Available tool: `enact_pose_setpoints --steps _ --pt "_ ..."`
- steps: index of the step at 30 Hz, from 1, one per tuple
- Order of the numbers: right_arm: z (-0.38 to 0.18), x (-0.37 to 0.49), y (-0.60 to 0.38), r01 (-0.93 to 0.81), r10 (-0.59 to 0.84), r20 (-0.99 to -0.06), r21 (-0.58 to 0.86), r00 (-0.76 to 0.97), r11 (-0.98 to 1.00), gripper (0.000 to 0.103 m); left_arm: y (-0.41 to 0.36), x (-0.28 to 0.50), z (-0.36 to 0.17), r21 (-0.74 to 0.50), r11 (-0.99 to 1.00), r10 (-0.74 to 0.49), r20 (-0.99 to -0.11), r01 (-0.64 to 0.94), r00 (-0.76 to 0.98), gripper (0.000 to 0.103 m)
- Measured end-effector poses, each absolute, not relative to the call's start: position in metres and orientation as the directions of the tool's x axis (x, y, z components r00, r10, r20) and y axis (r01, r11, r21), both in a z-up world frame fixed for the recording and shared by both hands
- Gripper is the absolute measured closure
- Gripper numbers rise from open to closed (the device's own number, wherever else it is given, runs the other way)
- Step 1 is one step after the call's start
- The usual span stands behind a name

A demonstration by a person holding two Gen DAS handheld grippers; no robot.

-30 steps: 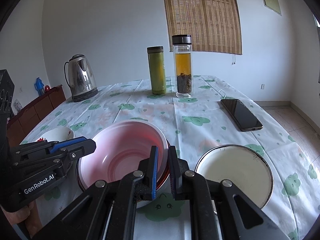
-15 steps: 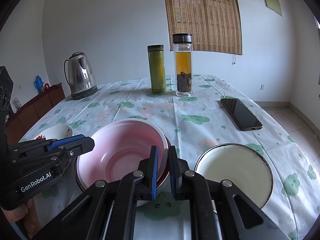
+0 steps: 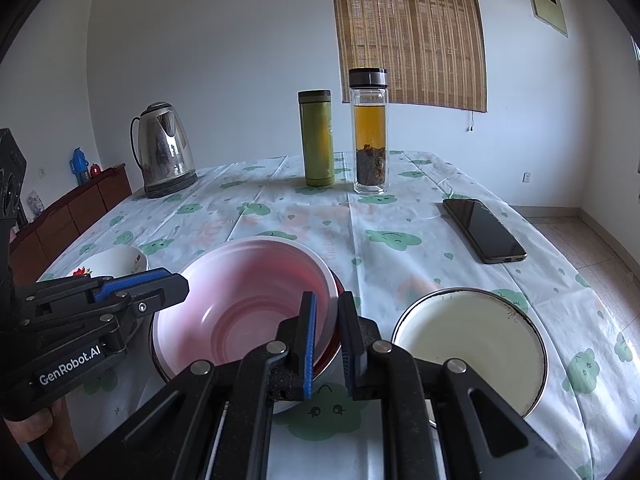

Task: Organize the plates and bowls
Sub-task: 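Lower the pink bowl into the stainless steel bowl with both grippers, then open both grippers and release the pink bowl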

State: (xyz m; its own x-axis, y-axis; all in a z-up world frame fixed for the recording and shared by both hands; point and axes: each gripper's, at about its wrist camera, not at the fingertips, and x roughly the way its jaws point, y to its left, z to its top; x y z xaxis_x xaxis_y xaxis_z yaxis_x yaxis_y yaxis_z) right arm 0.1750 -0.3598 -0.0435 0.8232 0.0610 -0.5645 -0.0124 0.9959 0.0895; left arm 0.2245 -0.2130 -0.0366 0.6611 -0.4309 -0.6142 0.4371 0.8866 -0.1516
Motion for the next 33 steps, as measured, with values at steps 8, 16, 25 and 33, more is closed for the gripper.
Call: enact_pose_setpoints --steps 8,16,25,33 --pt "-0.044 0.176 -0.363 -0.014 0.075 -0.558 0.112 0.826 0.994 0.081 -0.209 0.225 -0.037 -0.207 0.868 -0.475 -0.613 0.452 0.631 0.090" --pt "-0.039 0.172 -0.356 -0.040 0.089 -0.527 0.104 0.845 0.994 0.040 -0.208 0.219 -0.035 -0.183 0.878 -0.456 -0.597 0.441 0.660 0.077" --pt "-0.035 0.170 -0.365 0.048 -0.007 -0.504 0.068 0.864 0.997 0.040 -0.194 0.217 -0.025 -0.162 0.910 -0.405 -0.547 0.382 0.732 0.047" --pt "-0.039 0.174 -0.369 0.117 -0.103 -0.530 -0.007 0.842 0.993 0.040 -0.199 0.216 -0.028 -0.156 0.905 -0.411 -0.555 0.395 0.723 0.039"
